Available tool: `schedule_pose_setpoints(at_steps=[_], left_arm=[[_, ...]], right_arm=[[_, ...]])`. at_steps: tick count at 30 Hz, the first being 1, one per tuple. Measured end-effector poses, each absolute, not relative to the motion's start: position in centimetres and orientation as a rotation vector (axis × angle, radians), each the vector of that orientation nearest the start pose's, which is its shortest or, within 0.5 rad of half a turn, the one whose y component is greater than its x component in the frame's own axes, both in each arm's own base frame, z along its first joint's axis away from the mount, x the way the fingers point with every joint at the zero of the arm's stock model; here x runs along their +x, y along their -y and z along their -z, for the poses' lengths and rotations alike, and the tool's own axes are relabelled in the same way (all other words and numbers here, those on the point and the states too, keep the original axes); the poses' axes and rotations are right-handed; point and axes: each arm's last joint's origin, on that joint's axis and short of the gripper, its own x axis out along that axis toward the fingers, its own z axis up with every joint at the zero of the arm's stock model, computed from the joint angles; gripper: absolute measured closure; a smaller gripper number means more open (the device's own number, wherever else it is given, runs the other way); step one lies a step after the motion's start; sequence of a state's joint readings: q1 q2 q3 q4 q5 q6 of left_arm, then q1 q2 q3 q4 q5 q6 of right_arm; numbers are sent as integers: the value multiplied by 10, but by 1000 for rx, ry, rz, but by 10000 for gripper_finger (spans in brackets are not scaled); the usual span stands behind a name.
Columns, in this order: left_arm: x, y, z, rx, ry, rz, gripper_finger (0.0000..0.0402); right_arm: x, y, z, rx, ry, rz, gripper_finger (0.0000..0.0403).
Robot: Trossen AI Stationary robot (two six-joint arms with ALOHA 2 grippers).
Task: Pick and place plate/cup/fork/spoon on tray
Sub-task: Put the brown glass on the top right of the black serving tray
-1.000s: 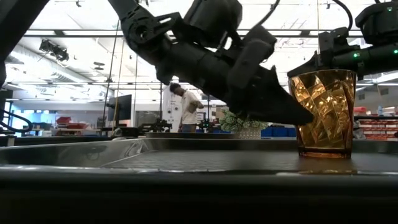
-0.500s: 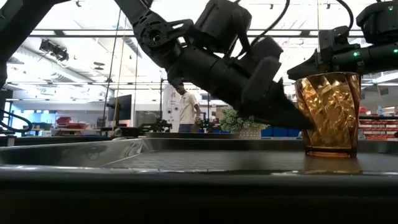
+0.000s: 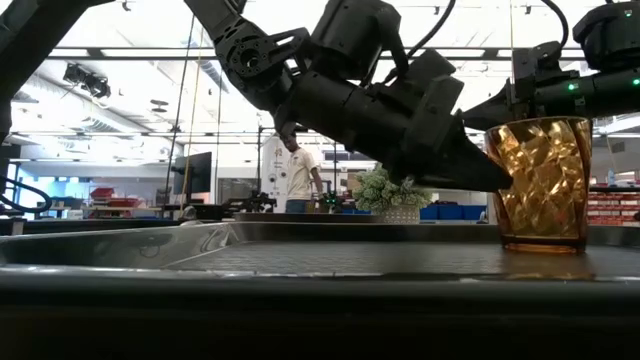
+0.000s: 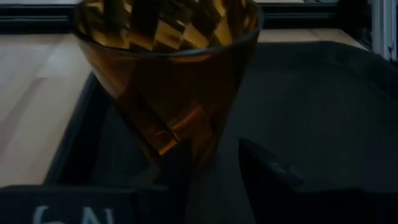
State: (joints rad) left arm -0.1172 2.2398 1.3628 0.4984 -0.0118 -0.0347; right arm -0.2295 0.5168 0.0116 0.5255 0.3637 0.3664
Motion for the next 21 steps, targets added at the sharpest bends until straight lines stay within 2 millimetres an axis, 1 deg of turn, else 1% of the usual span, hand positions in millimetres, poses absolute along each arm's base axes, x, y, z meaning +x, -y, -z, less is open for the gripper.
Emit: schedule_pose_setpoints(at_steps=[5,7,12,17,21], left_arm=[[474,59,-129,-1,-335,63,260],[476,60,-127,-4,-292,64,260],[478,60,-126,15,-255,63,260],[479,60,-120,18,-246,59,260],[477,61,-114,0,-301,87,260]], right_arm=[[123,39,-170,357,134,582,318],[123,39,-170,357,136,582,318],[123,39,-171,357,142,580,318],[123,39,-171,356,142,581,318],[123,39,-171,356,142,580,318]])
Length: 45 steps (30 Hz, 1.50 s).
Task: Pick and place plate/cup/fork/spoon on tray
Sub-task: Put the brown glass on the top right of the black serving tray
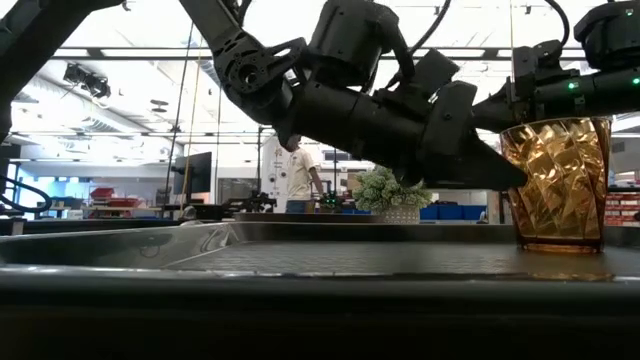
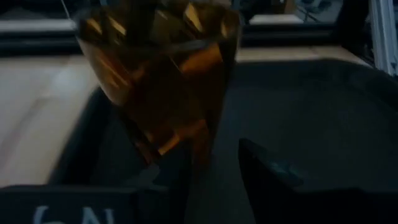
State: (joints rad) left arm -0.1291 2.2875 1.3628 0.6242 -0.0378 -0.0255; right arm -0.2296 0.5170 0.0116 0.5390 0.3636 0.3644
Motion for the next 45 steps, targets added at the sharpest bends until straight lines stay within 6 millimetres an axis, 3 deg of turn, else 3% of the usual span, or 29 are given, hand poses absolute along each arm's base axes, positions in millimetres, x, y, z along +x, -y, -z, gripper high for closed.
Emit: schedule_pose_setpoints(at_steps=[4,12,20,38,45], left_arm=[[476,66,-109,-43,-394,96,260],[497,90,-133,31,-571,120,260],[510,72,-119,19,-641,83,260],[523,65,-120,70,-451,95,260],[528,59,-108,75,-404,86,260]], right_arm=[[123,39,-171,355,144,580,318],[123,39,-172,358,149,579,318],[123,39,-172,363,147,562,318],[123,39,-172,363,150,560,318],[123,39,-172,363,155,559,318]])
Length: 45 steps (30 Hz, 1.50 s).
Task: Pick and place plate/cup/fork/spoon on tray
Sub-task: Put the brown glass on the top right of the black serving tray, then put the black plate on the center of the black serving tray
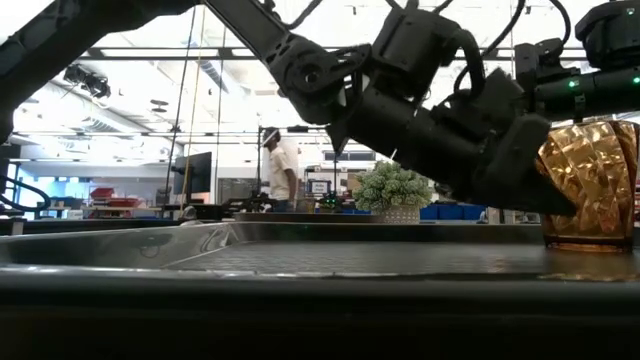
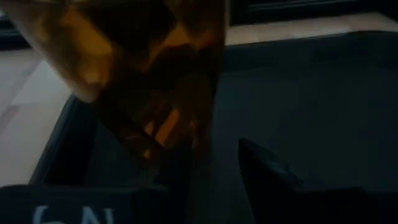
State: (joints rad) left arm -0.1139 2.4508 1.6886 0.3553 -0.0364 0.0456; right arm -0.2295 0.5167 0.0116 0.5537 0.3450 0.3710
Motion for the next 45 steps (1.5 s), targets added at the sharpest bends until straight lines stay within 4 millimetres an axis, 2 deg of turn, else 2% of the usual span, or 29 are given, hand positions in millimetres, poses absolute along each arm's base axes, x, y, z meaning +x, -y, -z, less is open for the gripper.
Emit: schedule_pose_setpoints(at_steps=[7,12,17,23,28,34,41,45], left_arm=[[528,53,-100,71,-418,74,260],[526,54,-104,97,-448,106,260],[516,56,-131,167,-545,138,268],[496,57,-158,293,-698,128,295],[465,54,-168,332,-691,93,328],[414,40,-181,266,-617,-81,359],[361,10,-189,52,-571,-220,363],[331,-19,-185,-70,-554,-361,347]], right_arm=[[123,39,-173,364,162,556,318],[123,39,-173,364,162,557,318],[123,39,-173,364,162,557,318],[123,39,-173,365,162,556,318],[123,39,-173,357,159,553,318],[123,39,-173,352,156,549,318],[124,38,-173,353,152,527,318],[124,38,-173,343,149,519,318]])
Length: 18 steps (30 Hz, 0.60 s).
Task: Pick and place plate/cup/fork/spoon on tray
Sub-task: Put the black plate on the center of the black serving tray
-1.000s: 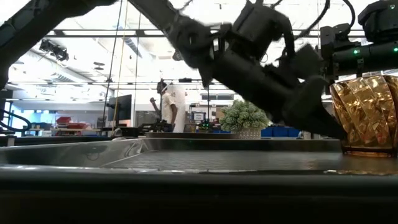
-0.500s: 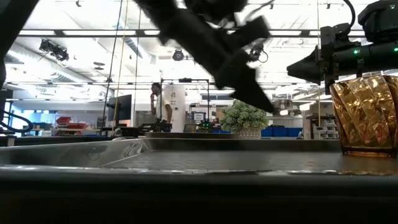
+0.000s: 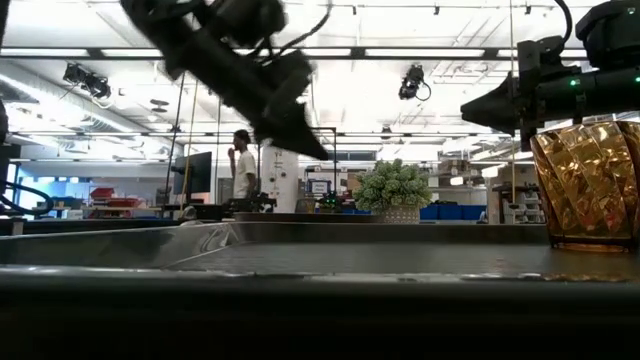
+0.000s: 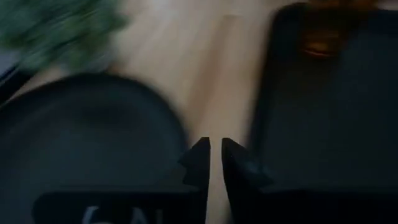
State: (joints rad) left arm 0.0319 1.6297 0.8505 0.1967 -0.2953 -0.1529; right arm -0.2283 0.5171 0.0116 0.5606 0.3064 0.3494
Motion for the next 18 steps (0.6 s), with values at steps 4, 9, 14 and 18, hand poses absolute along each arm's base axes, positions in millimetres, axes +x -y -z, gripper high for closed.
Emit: schedule_pose_setpoints(at_steps=[4,9,14,18], left_arm=[[304,-60,-177,-214,-548,-505,326],[280,-123,-173,-459,-587,-565,302],[262,-174,-184,-573,-582,-656,277],[257,-201,-198,-585,-633,-698,250]], right_arm=[[124,37,-173,339,147,502,318],[126,37,-172,332,127,474,318],[127,36,-170,334,104,435,318],[128,36,-170,334,98,426,318]])
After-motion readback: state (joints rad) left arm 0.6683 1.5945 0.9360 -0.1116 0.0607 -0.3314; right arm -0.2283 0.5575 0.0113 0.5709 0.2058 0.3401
